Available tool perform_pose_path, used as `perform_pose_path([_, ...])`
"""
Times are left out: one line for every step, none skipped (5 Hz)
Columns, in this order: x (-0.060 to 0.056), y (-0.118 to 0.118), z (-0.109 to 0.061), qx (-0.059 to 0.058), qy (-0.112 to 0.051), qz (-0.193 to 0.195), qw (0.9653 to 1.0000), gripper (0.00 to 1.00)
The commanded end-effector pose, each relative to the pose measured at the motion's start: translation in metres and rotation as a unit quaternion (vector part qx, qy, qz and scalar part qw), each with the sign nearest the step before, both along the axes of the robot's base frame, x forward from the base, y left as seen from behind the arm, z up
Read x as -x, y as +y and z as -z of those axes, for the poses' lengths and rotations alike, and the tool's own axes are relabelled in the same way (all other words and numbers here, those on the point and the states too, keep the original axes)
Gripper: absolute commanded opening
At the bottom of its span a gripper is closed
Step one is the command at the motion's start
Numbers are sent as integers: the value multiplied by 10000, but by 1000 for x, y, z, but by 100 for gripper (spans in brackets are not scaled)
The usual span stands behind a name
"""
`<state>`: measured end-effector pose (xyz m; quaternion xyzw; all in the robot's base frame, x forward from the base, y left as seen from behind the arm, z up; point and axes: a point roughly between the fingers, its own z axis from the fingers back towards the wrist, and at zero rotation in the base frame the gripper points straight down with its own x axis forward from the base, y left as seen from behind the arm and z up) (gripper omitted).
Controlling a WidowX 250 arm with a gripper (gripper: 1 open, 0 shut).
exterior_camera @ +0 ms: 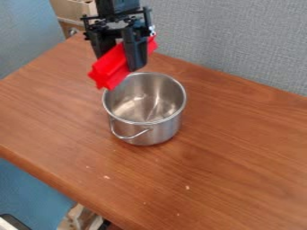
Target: Put the red object in the metal pot
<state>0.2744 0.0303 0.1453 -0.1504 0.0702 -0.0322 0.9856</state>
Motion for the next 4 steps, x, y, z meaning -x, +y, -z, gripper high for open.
perform_pose_path([-2, -6, -2, -101, -93, 35, 9999, 0])
perform_pose_path([-6, -9, 10, -144, -8, 16, 9999, 0])
perform_pose_path([-14, -8, 25, -198, 101, -28, 9997, 0])
perform_pose_path([-20, -7, 40, -266, 217, -66, 9994, 0])
